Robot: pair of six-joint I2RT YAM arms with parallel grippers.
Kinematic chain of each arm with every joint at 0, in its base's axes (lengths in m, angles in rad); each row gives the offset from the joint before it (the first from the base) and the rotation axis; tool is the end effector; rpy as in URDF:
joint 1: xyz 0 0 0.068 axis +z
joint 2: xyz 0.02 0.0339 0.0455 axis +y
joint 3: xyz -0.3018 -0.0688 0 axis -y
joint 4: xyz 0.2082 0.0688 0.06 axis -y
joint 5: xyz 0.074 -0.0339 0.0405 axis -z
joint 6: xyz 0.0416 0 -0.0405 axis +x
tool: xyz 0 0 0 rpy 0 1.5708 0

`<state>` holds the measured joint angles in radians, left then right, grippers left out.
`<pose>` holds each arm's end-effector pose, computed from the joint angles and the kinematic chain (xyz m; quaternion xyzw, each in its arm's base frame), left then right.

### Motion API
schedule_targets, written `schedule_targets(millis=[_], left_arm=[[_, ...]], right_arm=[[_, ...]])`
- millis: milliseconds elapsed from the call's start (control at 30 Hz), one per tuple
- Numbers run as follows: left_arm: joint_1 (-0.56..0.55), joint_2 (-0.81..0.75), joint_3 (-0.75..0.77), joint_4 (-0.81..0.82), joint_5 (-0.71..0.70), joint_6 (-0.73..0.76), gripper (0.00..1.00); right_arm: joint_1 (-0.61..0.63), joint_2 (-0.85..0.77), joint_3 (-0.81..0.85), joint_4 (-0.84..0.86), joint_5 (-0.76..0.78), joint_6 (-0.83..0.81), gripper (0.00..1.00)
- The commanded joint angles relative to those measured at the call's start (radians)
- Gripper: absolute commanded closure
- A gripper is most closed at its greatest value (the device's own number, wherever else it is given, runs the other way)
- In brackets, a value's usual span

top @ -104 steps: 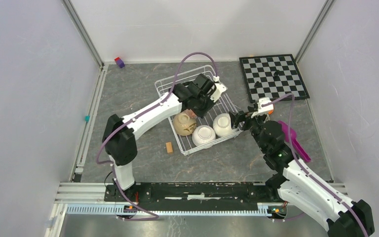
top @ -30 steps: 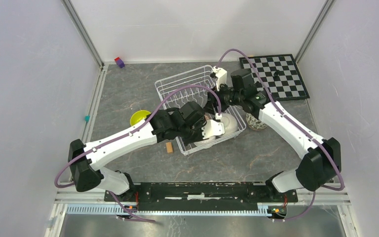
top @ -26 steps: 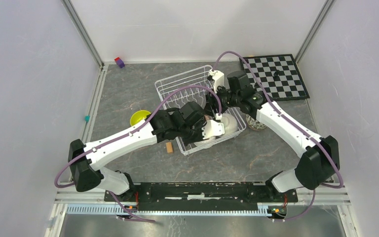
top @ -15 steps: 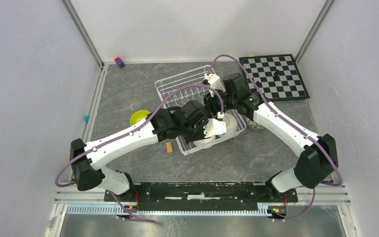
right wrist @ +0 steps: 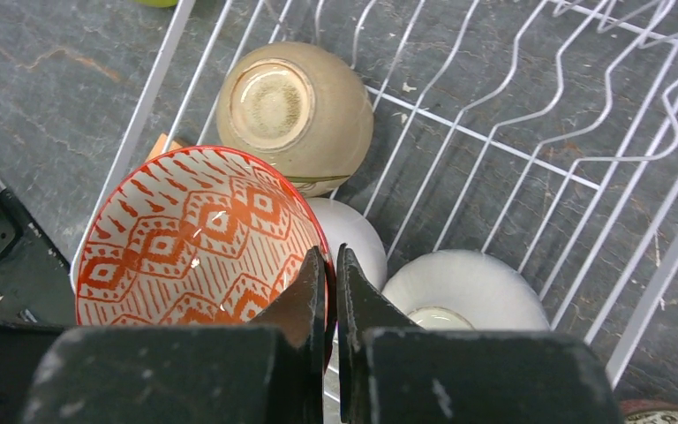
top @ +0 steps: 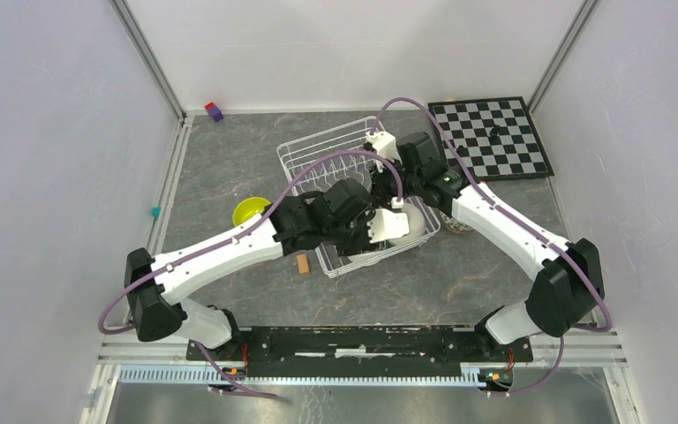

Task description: Unload the bowls from the dish rack

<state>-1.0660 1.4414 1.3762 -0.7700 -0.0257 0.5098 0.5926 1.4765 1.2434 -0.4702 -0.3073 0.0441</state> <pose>0.1317 -0.2361 0.3734 0.6582 0.6614 -0.0872 0.3490 0.2374 0.1750 0.3507 -0.3048 0.8458 0.2619 0.3510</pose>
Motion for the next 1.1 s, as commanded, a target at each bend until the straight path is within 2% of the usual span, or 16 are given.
schedule_targets(millis=[0,33,100,133,233,367,500,700,800,967,1067], left_arm=[[0.001,-0.079,-0.046,0.105,-0.016,0.002,0.25],[0.001,-0.09,-0.063,0.129,-0.022,-0.01,0.23],[0.0,-0.119,-0.097,0.182,-0.022,-0.031,0.08],[0.001,-0.135,-0.113,0.209,-0.019,-0.044,0.04],[0.001,-0.173,-0.151,0.268,-0.013,-0.109,0.0],[0.001,-0.226,-0.214,0.342,-0.062,-0.192,0.0],[0.0,-0.271,-0.252,0.381,-0.206,-0.322,0.0],[0.001,-0.367,-0.325,0.417,-0.303,-0.415,0.0],[0.003,-0.412,-0.377,0.451,-0.394,-0.499,0.0],[0.008,-0.411,-0.379,0.382,-0.534,-0.71,0.0],[0.018,-0.382,-0.352,0.306,-0.529,-0.775,0.0]], right_arm=[[-0.005,-0.048,-0.005,0.082,0.066,0.03,1.0],[-0.006,-0.051,-0.006,0.083,0.09,0.033,1.0],[-0.005,-0.063,-0.011,0.081,0.134,0.041,1.0],[-0.005,-0.072,-0.017,0.082,0.158,0.047,1.0],[-0.005,-0.114,-0.059,0.104,0.236,0.064,1.0],[-0.008,-0.209,-0.15,0.163,0.367,0.094,1.0],[-0.015,-0.31,-0.238,0.207,0.5,0.129,1.0],[-0.039,-0.442,-0.357,0.257,0.731,0.183,1.0],[-0.068,-0.481,-0.388,0.265,0.805,0.199,1.0],[-0.108,-0.554,-0.427,0.28,0.93,0.261,1.0],[-0.136,-0.594,-0.443,0.288,1.002,0.29,1.0]])
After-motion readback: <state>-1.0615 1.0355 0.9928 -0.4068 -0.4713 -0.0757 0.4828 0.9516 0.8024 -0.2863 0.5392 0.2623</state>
